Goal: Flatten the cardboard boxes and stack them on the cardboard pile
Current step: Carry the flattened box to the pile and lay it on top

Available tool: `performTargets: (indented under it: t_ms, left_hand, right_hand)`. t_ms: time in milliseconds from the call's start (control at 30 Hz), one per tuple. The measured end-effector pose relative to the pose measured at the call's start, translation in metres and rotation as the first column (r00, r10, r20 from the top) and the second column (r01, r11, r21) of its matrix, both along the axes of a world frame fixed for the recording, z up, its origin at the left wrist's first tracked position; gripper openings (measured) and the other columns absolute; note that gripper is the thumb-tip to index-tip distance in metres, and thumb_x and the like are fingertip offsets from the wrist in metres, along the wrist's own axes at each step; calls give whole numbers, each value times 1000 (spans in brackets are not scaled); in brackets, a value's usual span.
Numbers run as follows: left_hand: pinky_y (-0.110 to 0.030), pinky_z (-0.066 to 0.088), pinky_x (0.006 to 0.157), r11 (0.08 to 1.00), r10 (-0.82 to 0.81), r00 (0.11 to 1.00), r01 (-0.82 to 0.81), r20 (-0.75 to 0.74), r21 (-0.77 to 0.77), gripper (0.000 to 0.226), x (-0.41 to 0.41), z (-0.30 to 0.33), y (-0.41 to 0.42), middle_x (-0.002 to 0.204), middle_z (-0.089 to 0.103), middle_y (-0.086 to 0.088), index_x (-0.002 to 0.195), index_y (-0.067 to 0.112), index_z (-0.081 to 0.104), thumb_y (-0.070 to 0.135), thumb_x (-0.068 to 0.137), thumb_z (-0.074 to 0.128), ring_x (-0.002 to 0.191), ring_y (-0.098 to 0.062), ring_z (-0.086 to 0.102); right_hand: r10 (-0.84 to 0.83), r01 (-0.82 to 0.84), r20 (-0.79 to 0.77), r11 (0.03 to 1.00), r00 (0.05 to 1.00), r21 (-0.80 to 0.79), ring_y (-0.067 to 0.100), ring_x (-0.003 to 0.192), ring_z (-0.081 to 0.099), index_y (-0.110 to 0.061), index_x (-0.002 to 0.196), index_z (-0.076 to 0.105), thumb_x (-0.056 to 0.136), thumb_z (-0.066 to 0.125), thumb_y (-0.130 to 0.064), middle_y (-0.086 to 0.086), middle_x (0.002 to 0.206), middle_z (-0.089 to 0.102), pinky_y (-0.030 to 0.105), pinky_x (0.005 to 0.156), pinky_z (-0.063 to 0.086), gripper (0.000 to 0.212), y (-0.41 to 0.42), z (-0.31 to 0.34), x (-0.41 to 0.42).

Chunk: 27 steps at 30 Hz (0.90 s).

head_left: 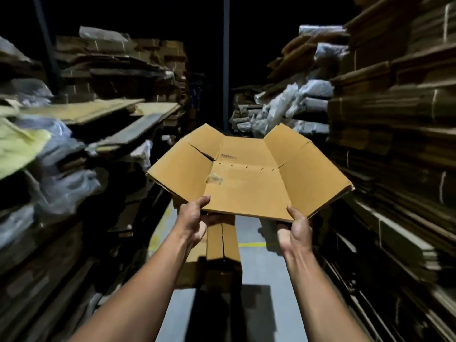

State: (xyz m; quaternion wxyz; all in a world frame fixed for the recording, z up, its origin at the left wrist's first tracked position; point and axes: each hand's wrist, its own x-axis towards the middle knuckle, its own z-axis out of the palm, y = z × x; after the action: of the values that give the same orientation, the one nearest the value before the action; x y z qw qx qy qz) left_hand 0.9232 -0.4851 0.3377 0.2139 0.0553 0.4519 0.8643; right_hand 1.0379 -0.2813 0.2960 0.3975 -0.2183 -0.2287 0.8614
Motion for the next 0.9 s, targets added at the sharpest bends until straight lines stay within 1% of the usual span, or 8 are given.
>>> performTargets:
  t_ms: [133, 233, 367, 567, 633, 767, 833, 900]
  left_hand:
    - [-43, 63, 58, 999, 37, 999, -38, -12, -14, 10, -32, 123, -42, 112, 71, -24, 107, -5, 64, -1, 102, 57, 96, -36, 70]
    - [-44, 64, 58, 994, 91, 995, -93, -44, -62, 23, -63, 191, -73, 119, 70, -25, 121, -10, 62, -1, 100, 60, 103, -39, 69]
    - [-44, 64, 60, 991, 108, 992, -112, -67, -67, 20, -98, 258, -115, 122, 68, -27, 118, -11, 63, -1, 100, 61, 107, -41, 68]
    - [-43, 64, 58, 984, 166, 982, -171, -94, -50, 20, -157, 300, -150, 117, 70, -27, 116, -10, 64, 1, 99, 64, 102, -40, 70]
    - [-45, 64, 61, 973, 217, 970, -224, -107, -59, 21, -190, 306, -162, 109, 73, -26, 111, -9, 66, 7, 98, 70, 92, -36, 72]
    - [-58, 62, 82, 944, 300, 944, -314, -138, -96, 39, -258, 309, -180, 104, 75, -26, 100, -5, 69, 27, 86, 86, 90, -38, 77]
    - [-49, 65, 71, 923, 346, 925, -365, -159, -120, 30, -293, 313, -184, 94, 75, -23, 91, -1, 68, 24, 90, 83, 79, -34, 76]
    - [-41, 65, 63, 909, 373, 911, -397, -174, -129, 31, -334, 320, -185, 86, 74, -18, 88, 1, 66, 27, 90, 83, 72, -28, 74]
  right_hand:
    - [17, -18, -61, 1000, 998, -13, 33, 98, 71, -3, 96, 68, 93, 64, 5, 19, 110, 71, 46, 84, 62, 9, -42, 124, -33]
    - [20, -21, -63, 1000, 998, -10, 34, 116, 67, -3, 99, 69, 92, 65, 5, 19, 117, 71, 51, 105, 53, 11, -76, 190, -62]
    - [78, -79, -73, 997, 994, -13, 36, 119, 66, -3, 102, 69, 89, 68, 2, 22, 129, 68, 54, 107, 51, 14, -115, 251, -99]
    - [131, -131, -52, 991, 990, 13, 35, 125, 65, 1, 130, 66, 70, 78, -8, 19, 131, 68, 52, 104, 53, 62, -147, 297, -165]
    - [153, -152, -90, 988, 984, 25, 32, 125, 65, 2, 132, 64, 84, 71, -1, 19, 135, 66, 43, 99, 57, 49, -159, 310, -197]
    - [207, -206, -110, 978, 972, 22, 21, 107, 66, -7, 96, 69, 94, 65, 1, 10, 118, 68, 34, 78, 61, 10, -179, 325, -264]
    - [251, -250, -129, 968, 959, 25, 20, 92, 66, -8, 95, 67, 96, 64, 0, 9, 110, 67, 29, 56, 60, 8, -182, 330, -308]
    - [283, -283, -139, 959, 949, 24, 23, 90, 67, -5, 98, 66, 97, 64, -1, 14, 112, 67, 31, 53, 59, 5, -183, 333, -358]
